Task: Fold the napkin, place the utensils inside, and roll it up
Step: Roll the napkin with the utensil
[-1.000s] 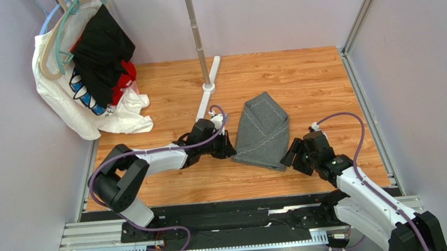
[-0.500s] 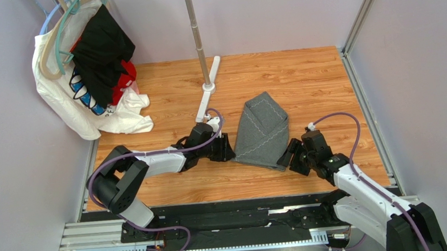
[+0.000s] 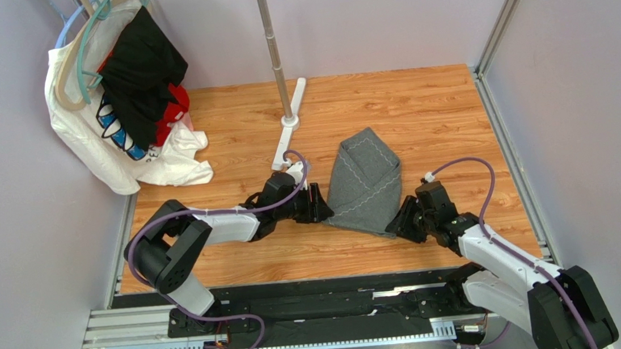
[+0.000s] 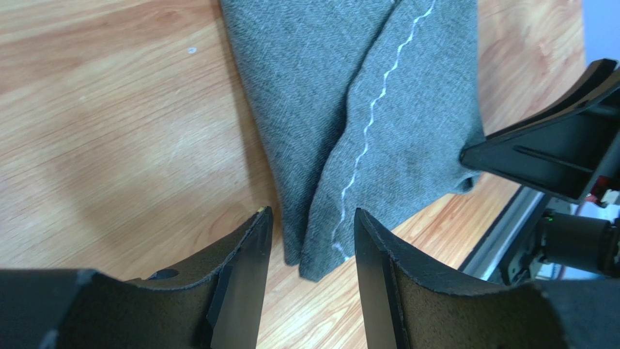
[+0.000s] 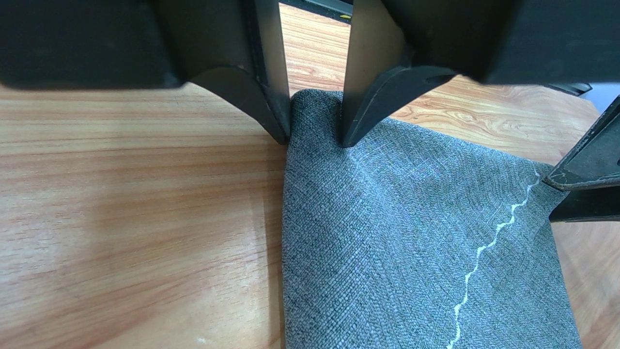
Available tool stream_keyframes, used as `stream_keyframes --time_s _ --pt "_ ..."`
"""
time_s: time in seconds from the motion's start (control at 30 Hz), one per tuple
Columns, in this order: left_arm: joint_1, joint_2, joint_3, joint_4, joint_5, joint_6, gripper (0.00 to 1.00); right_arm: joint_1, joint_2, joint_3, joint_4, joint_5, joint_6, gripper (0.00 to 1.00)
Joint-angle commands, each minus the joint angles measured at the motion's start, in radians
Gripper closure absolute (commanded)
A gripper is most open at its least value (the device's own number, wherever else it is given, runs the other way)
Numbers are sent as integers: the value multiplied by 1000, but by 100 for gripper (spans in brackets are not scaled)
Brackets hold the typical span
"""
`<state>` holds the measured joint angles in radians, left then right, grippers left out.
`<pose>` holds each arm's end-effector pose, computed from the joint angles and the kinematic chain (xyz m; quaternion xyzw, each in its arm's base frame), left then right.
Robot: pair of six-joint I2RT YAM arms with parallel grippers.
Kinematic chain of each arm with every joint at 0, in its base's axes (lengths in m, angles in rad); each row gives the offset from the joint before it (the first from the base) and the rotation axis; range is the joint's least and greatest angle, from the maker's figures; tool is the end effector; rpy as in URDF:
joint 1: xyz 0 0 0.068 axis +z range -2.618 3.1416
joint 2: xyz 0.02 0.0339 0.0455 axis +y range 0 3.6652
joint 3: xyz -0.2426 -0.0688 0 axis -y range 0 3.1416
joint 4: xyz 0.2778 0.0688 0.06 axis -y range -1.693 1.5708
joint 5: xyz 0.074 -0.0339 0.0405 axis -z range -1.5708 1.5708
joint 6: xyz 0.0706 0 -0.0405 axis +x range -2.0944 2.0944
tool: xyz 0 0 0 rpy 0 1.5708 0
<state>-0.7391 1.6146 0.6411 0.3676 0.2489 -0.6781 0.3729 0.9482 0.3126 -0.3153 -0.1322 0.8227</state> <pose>0.2496 -0.2510 0.0788 0.0844 0.8768 -0.3831 0.2780 0.2027 0.0893 0.0768 0.1923 0.9308 0.2233 0.2162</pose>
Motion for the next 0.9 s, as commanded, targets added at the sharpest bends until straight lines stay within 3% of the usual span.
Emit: stream_keyframes --time_s 0.0,0.1,0.47,0.67,0.87 --pt "-3 39 -11 126 59 -43 47 6 9 -15 19 20 7 65" --pt "-3 54 -6 139 82 -49 49 4 11 -20 19 23 7 66" --pt "-3 93 14 128 112 -49 72 6 8 -10 13 31 -2 62" --pt "-3 105 51 77 113 -15 78 4 -3 22 -31 45 -36 49" --pt "-3 119 111 -25 124 3 96 6 -58 104 -137 83 -118 39"
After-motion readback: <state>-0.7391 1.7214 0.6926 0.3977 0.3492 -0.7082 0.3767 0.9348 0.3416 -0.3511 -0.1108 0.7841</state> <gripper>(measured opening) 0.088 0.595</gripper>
